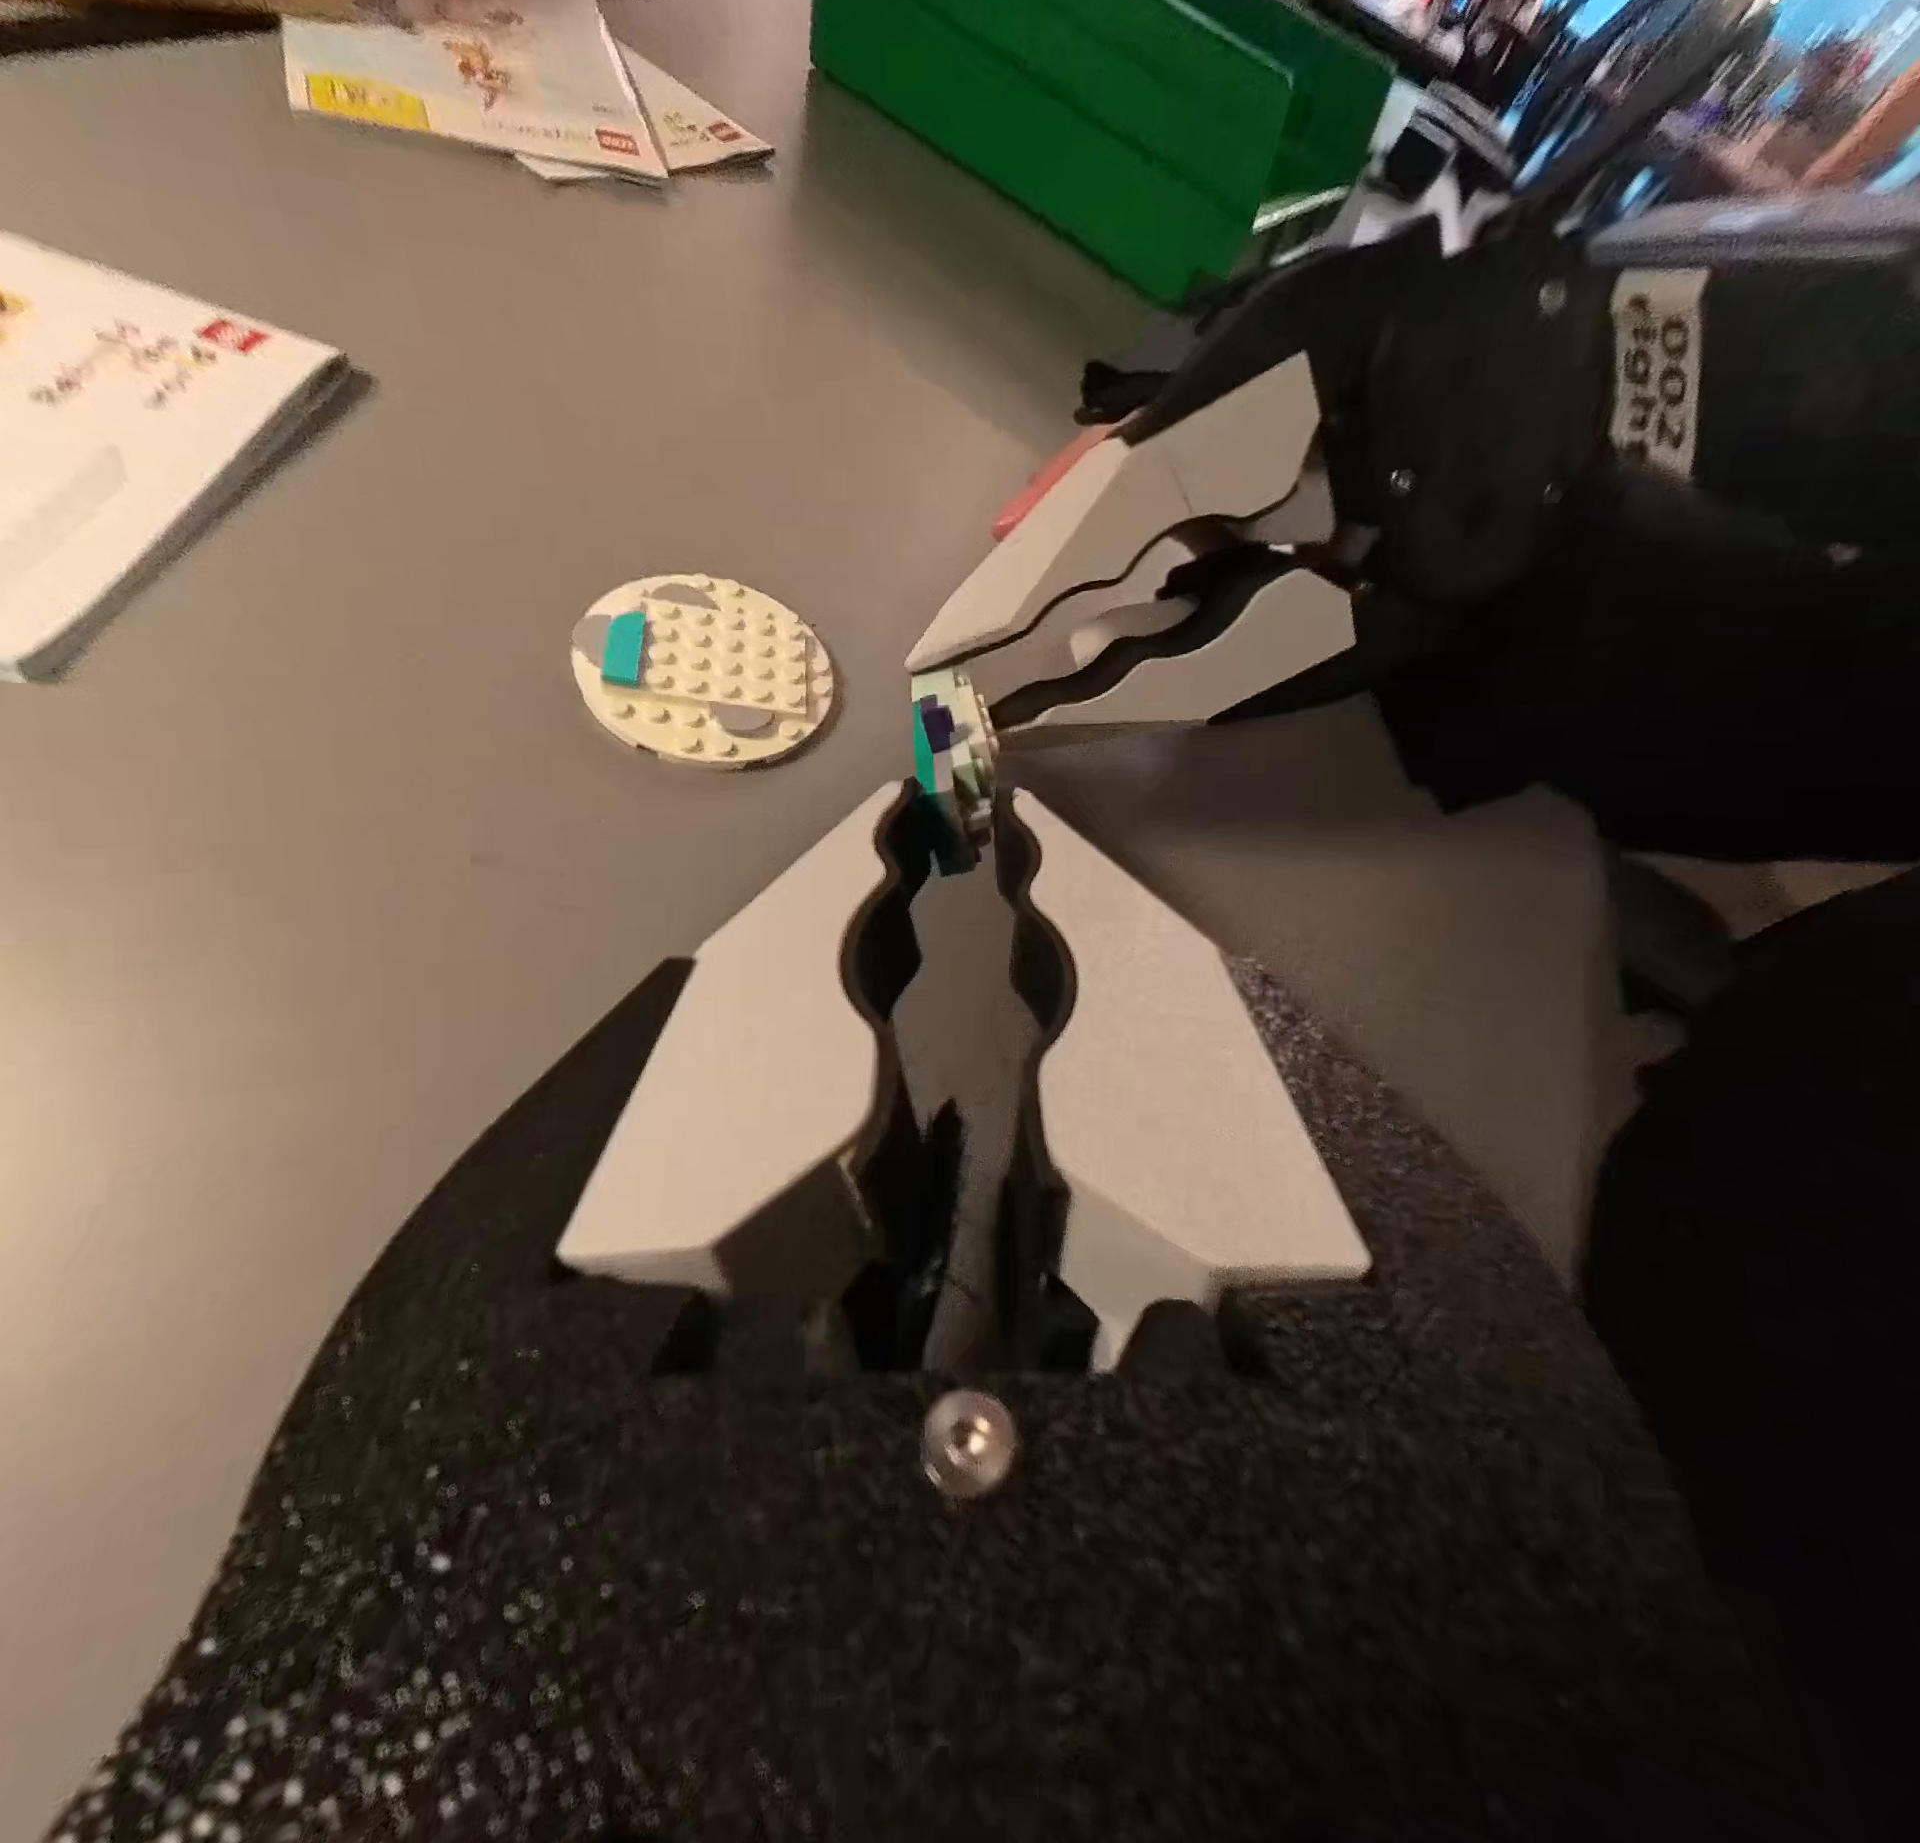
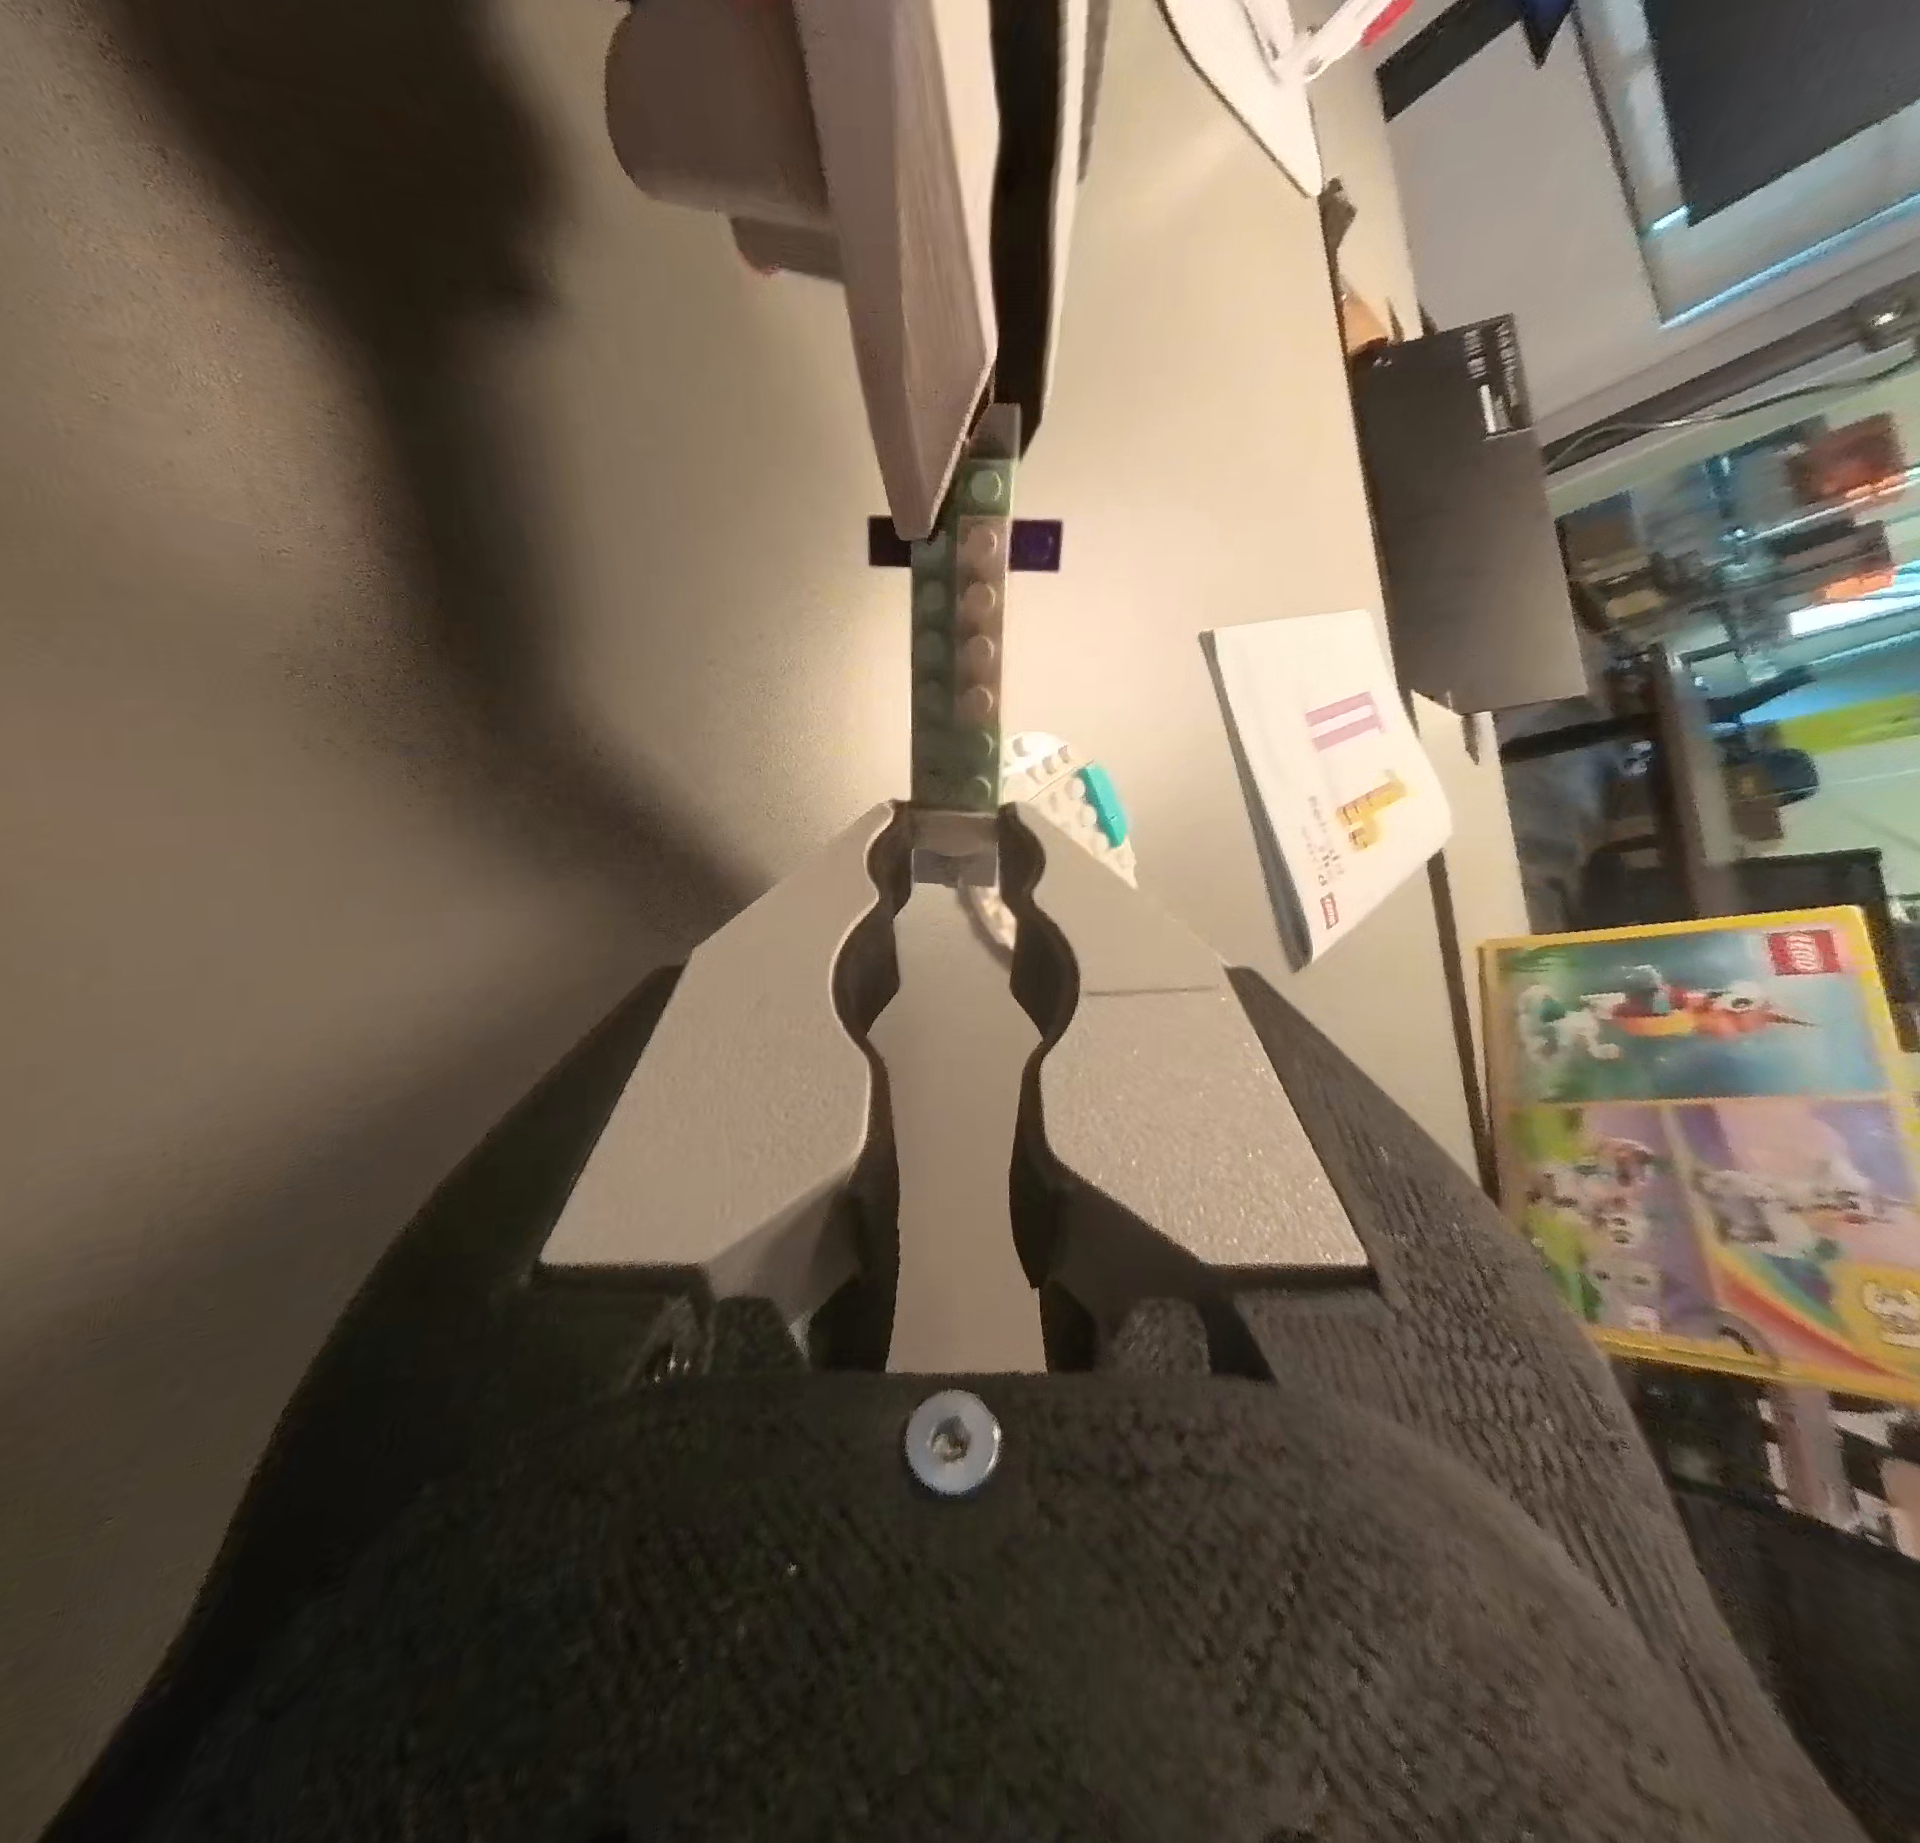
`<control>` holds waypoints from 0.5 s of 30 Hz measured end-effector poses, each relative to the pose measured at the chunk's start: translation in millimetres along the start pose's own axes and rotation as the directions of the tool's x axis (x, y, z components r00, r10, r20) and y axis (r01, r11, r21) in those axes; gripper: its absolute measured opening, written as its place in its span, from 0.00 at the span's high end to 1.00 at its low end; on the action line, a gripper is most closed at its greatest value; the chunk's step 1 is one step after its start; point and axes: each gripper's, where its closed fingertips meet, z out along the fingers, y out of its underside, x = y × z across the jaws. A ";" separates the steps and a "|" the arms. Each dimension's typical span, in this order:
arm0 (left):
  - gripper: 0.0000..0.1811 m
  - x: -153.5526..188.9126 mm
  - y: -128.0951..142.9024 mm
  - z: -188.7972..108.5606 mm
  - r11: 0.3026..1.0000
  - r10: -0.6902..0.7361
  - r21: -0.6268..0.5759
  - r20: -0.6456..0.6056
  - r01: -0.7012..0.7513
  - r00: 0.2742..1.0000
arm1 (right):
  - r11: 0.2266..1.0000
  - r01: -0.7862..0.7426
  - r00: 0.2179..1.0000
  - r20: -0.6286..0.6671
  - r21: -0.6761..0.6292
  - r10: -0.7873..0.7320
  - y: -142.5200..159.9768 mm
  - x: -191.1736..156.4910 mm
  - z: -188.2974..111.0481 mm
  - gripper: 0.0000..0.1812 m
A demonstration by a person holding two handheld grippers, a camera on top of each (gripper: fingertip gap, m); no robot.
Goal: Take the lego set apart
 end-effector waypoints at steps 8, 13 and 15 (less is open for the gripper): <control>0.94 2.8 6.3 4.5 0.976 0.209 -0.078 0.077 -0.203 0.975 | 0.998 -0.058 0.993 0.099 -0.025 0.061 5.0 -12.7 1.7 0.92; 0.94 -3.3 7.0 5.1 0.993 0.106 -0.067 0.081 -0.101 0.991 | 0.997 -0.078 0.994 0.074 -0.024 0.080 6.5 -9.5 4.5 0.92; 0.94 -8.1 6.1 4.0 0.999 0.034 -0.044 0.081 -0.030 0.996 | 0.995 -0.101 0.994 0.050 0.002 0.101 5.6 -6.5 7.3 0.91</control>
